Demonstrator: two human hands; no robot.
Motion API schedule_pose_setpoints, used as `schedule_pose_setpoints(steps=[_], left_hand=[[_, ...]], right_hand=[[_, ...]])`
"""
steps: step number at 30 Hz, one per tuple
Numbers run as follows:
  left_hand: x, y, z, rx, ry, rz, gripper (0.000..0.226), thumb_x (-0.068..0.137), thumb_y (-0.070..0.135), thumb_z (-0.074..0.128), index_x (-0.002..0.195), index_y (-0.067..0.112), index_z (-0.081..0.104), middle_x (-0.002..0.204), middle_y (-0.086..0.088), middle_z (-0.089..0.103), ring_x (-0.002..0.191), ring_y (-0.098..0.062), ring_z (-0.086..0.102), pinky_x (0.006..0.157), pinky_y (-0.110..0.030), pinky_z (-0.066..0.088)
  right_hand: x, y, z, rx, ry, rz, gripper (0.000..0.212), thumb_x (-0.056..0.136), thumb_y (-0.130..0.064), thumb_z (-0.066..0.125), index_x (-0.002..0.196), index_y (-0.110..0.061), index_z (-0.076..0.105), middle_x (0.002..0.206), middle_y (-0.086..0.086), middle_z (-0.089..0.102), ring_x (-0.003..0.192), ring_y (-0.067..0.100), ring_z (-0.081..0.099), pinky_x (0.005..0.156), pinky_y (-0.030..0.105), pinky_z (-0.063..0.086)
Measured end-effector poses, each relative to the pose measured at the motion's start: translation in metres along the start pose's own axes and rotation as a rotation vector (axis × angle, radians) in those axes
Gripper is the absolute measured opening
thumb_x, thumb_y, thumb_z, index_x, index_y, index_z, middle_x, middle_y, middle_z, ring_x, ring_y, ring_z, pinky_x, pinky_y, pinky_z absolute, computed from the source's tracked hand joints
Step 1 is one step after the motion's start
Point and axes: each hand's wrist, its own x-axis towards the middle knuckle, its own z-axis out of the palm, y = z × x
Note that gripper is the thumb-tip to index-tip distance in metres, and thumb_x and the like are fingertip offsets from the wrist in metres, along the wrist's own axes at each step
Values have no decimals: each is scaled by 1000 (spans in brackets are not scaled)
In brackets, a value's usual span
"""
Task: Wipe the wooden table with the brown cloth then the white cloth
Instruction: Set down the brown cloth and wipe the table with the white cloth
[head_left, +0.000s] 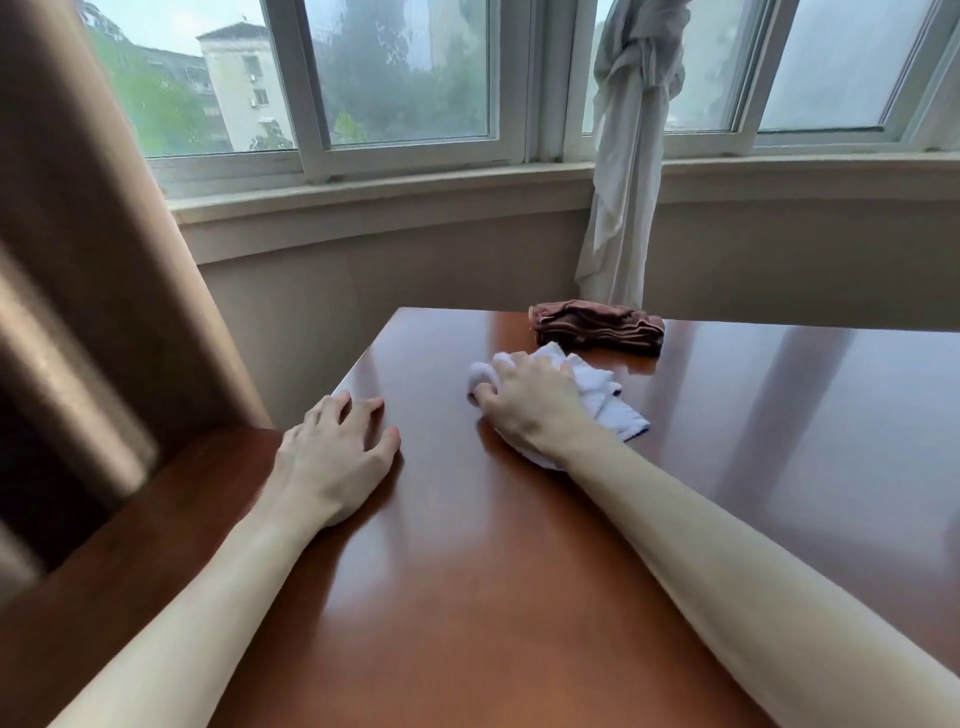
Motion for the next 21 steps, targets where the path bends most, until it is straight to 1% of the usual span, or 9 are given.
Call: schedule_pose_setpoints(steps=[2, 4, 7, 10, 12, 14, 16, 18, 21], left_hand=[[1, -3, 1, 1, -1, 0, 57, 98, 57, 36, 150, 34, 39, 159, -2, 31, 149, -19, 23, 118, -43, 25], [2, -5, 2, 6, -2, 5, 59, 96, 59, 33, 150, 35, 39, 159, -1, 31, 149, -19, 24, 119, -42, 25], [1, -4, 3, 2, 6, 1, 56, 98, 56, 37, 150, 35, 38, 160, -1, 29, 150, -18, 21, 119, -41, 23], [2, -4, 4, 13, 6, 10, 57, 98, 57, 37, 150, 35, 38, 159, -1, 29, 150, -18, 21, 119, -40, 23], [2, -5, 6, 14, 12, 13, 62, 94, 62, 31, 150, 35, 37, 159, -1, 30, 150, -18, 22, 120, -39, 23], [2, -5, 5, 5, 17, 8, 72, 86, 65, 22, 150, 36, 38, 159, -1, 30, 150, -17, 23, 120, -39, 22], [2, -4, 5, 1, 15, 6, 74, 84, 66, 20, 150, 36, 37, 160, -1, 29, 150, -18, 21, 121, -39, 22], [1, -4, 4, -1, 13, 10, 67, 91, 65, 25, 150, 37, 35, 161, -1, 27, 151, -18, 19, 122, -39, 21], [1, -6, 4, 0, 10, 10, 58, 97, 60, 33, 152, 41, 31, 163, 3, 23, 152, -15, 16, 121, -38, 19]], right_hand=[[5, -12, 4, 23, -42, -146, 50, 91, -48, 25, 121, -28, 60, 130, 5, 59, 125, 32, 46, 105, 53, 33], [23, -4, 3, 32, -77, -130, 49, 93, -49, 24, 123, -32, 59, 131, 4, 58, 125, 30, 46, 102, 49, 34], [36, 1, 6, 24, -31, -78, 45, 93, -50, 28, 118, -32, 60, 129, 3, 59, 122, 31, 49, 102, 50, 36], [29, -9, 12, 41, -32, -271, 38, 91, -47, 26, 110, -37, 58, 119, -5, 59, 115, 25, 46, 96, 48, 31], [28, -10, 11, 74, -65, -317, 38, 89, -47, 24, 109, -38, 56, 118, -6, 59, 117, 23, 45, 97, 46, 30], [41, -13, 12, 74, -70, -268, 41, 91, -48, 26, 114, -36, 57, 127, 0, 59, 124, 26, 45, 99, 46, 29], [58, -23, 16, 55, -75, -200, 44, 96, -48, 29, 126, -32, 58, 135, 5, 56, 129, 30, 43, 104, 47, 29], [78, -31, 20, 58, -102, -137, 45, 99, -46, 32, 134, -29, 56, 142, 7, 52, 133, 32, 41, 110, 51, 29], [116, -30, 28, 43, -136, -71, 50, 98, -49, 32, 135, -28, 57, 144, 9, 51, 135, 33, 41, 113, 55, 27]])
